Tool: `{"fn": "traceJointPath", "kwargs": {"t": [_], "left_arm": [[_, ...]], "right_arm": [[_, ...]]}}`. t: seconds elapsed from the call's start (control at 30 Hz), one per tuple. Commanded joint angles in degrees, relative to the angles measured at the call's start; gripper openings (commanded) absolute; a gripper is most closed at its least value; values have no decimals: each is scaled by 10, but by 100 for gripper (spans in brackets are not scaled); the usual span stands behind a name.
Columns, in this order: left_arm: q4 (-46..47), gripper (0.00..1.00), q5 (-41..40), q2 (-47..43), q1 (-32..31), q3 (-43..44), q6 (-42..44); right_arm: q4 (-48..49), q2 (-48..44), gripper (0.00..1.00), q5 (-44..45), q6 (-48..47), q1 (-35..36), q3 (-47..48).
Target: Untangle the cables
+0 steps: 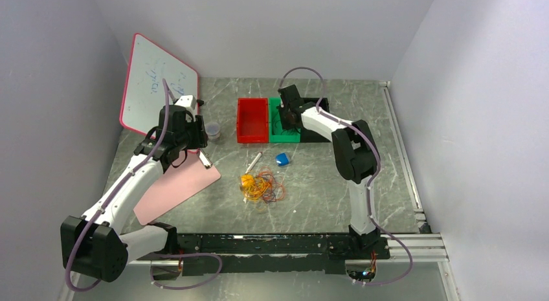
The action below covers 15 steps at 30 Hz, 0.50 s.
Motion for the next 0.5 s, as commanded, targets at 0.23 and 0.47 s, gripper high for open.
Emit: {"fn": "traceJointPath", "kwargs": {"t": [0.23, 0.47], "left_arm": [[3, 54, 5, 1, 6, 8, 11], [7, 56, 15, -1, 6, 6, 11]], "right_arm": [[38, -52, 33, 12, 5, 2, -18], [50, -151, 58, 26, 18, 2, -55]]}}
